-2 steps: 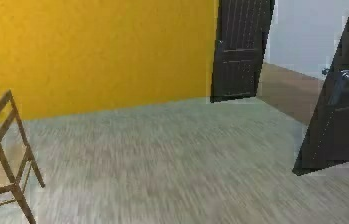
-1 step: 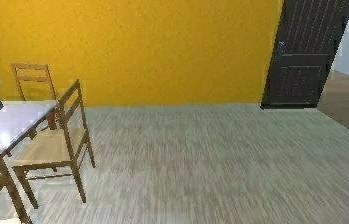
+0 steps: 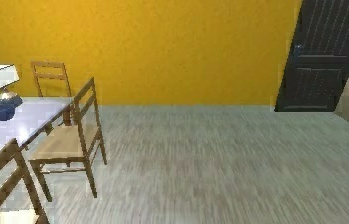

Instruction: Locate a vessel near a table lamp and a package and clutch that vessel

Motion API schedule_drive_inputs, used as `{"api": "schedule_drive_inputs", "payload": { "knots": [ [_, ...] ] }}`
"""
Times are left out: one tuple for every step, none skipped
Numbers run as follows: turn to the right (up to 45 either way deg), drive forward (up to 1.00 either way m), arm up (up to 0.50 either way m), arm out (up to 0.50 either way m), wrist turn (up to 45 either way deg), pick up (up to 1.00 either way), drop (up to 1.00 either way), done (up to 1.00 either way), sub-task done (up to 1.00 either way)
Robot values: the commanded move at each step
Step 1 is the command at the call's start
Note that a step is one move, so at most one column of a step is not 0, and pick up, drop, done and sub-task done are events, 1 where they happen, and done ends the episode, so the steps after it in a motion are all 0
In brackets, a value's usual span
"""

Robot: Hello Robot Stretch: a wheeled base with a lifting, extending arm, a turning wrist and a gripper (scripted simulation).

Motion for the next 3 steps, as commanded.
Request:
{"api": "schedule_drive_inputs", "payload": {
  "knots": [
    [0.0,1.00,0.00,0.00,0.0,0.00,0.00,0.00,0.00],
    [0.0,0.30,0.00,0.00,0.0,0.00,0.00,0.00,0.00],
    [-45.0,0.00,0.00,0.00,0.0,0.00,0.00,0.00,0.00]
  ]
}}
